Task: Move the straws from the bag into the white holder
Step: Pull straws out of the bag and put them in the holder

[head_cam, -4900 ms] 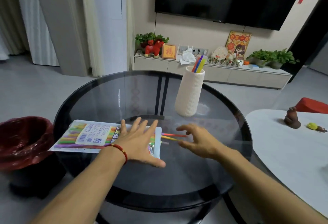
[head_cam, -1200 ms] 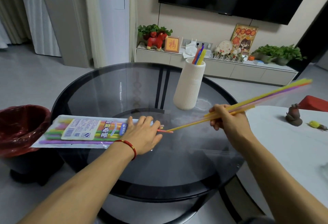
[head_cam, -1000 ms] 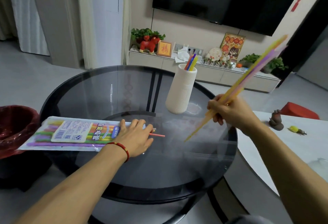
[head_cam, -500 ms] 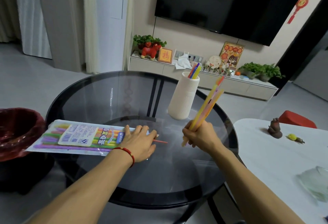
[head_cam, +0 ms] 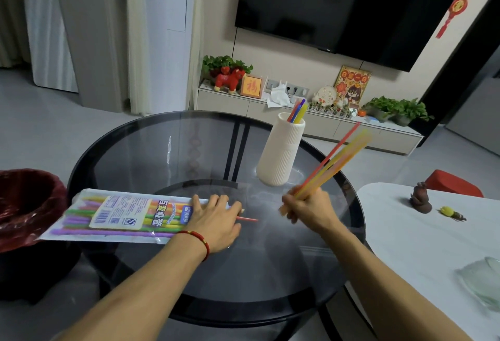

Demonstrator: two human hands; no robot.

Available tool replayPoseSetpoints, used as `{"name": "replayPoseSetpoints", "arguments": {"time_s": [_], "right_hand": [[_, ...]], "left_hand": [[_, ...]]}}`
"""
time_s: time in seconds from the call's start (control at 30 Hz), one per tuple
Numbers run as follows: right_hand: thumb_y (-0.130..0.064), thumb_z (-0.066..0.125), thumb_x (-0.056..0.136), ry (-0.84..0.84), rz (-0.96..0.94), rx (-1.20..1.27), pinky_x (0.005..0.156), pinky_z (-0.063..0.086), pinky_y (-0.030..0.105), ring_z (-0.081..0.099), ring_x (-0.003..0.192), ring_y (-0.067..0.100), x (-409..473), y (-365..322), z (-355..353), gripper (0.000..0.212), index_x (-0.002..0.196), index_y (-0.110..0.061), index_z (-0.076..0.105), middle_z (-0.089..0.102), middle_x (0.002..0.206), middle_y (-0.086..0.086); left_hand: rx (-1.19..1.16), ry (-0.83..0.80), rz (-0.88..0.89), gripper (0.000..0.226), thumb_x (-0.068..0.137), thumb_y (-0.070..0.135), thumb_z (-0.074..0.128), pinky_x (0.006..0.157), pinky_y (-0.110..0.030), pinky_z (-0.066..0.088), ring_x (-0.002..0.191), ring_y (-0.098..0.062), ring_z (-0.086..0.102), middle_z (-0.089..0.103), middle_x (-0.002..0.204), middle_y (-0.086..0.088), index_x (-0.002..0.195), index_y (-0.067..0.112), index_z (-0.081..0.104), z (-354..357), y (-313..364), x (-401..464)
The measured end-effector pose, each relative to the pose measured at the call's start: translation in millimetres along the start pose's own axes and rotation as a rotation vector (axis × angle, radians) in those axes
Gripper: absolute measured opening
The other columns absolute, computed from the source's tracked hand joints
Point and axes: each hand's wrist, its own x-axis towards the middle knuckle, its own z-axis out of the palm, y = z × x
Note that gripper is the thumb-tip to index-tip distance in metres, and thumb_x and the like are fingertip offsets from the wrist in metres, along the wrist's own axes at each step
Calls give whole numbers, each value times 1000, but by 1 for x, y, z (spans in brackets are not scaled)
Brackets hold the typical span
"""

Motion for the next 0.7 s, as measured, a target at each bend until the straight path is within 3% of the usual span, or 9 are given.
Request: {"name": "replayPoseSetpoints", "arguments": {"time_s": [0.1,0.2,0.33,0.47,0.57,0.63,0.7], "right_hand": [[-17,71,86,198,20,234,69,66,52,75,59,32,30,-30,-21,11,81,-9,77,77,65,12],[-20,70,78,354,-52,380,68,66,50,70,54,25,68,-69,-48,12,74,-11,77,74,61,11],[-17,65,80,510,-86,243,60,67,45,72,50,22,104,-102,-69,21,60,-19,69,72,52,2],[-16,66,87,452,-39,51,59,67,41,71,46,16,128,-111,-70,21,67,-13,70,72,54,7],[-16,74,89,439,-24,-39,45,62,33,65,39,12,145,-116,-67,24,68,-9,64,70,64,15],[-22,78,88,429,9,-123,43,58,30,67,47,15,154,-117,-64,24,77,-3,68,71,73,16],[-27,81,85,380,48,-166,54,60,35,69,63,22,162,-115,-62,29,82,-1,69,71,80,15]], "left_hand": [[2,6,-4,37,99,43,40,111,-68,20,132,-27,39,43,139,-5,133,28,42,0,2,0],[-7,17,-13,37,99,43,39,111,-67,18,132,-27,38,43,138,-5,132,27,43,-1,2,0],[-23,19,-6,37,100,43,40,112,-67,16,134,-27,35,42,140,-5,133,28,43,0,1,-1],[-32,17,-2,39,100,42,40,114,-67,14,135,-28,34,41,141,-5,136,29,41,-1,1,-1],[-46,18,-3,37,100,41,39,114,-67,11,137,-28,32,40,141,-6,135,28,42,1,0,-1],[-52,15,-5,39,100,41,39,115,-67,9,139,-29,29,38,145,-6,137,28,40,2,0,1],[-53,4,-7,42,100,41,39,116,-67,8,141,-29,28,36,147,-6,140,29,38,2,-1,2]]}}
